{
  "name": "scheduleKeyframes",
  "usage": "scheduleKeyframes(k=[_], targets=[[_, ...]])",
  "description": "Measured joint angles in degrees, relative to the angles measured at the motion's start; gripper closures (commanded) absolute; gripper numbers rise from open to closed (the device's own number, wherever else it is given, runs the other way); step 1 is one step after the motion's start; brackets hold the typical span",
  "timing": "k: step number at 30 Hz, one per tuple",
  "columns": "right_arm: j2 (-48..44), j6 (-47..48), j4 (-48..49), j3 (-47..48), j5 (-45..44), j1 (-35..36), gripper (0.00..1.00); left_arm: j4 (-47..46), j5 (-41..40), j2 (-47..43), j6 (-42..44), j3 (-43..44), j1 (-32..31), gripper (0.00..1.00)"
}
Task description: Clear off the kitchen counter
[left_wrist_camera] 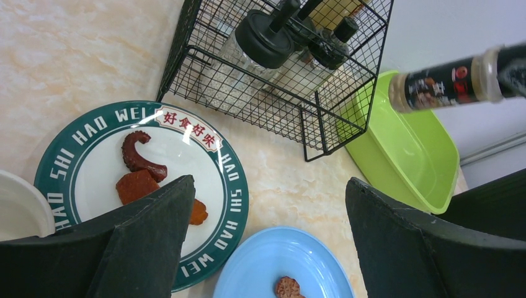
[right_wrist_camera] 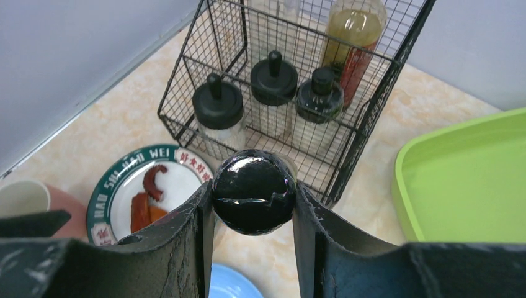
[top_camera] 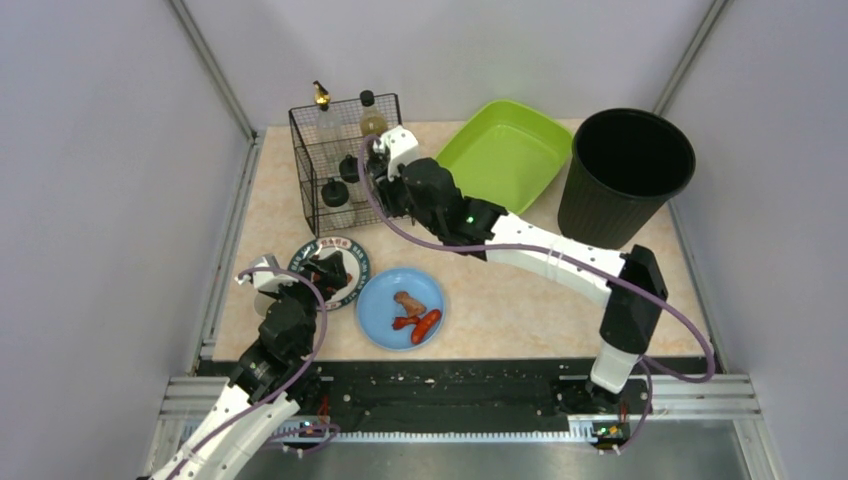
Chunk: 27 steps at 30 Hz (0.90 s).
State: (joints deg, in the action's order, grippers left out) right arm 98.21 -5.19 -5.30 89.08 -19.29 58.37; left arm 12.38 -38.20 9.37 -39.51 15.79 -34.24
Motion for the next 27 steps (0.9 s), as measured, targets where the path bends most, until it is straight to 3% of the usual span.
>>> scheduleKeyframes(k=[16,27], targets=[[16.6,-1.2,-3.2,17.0,3.5,-4.7,0.98,0.0,0.0,-0.2,0.0,-0.2,0.0,0.05],[23.8,-3.7,-5.2,20.9,6.2,-5.7,0.98,0.0,-0.1,-0.1,0.0,-0.2,0.0,0.05]])
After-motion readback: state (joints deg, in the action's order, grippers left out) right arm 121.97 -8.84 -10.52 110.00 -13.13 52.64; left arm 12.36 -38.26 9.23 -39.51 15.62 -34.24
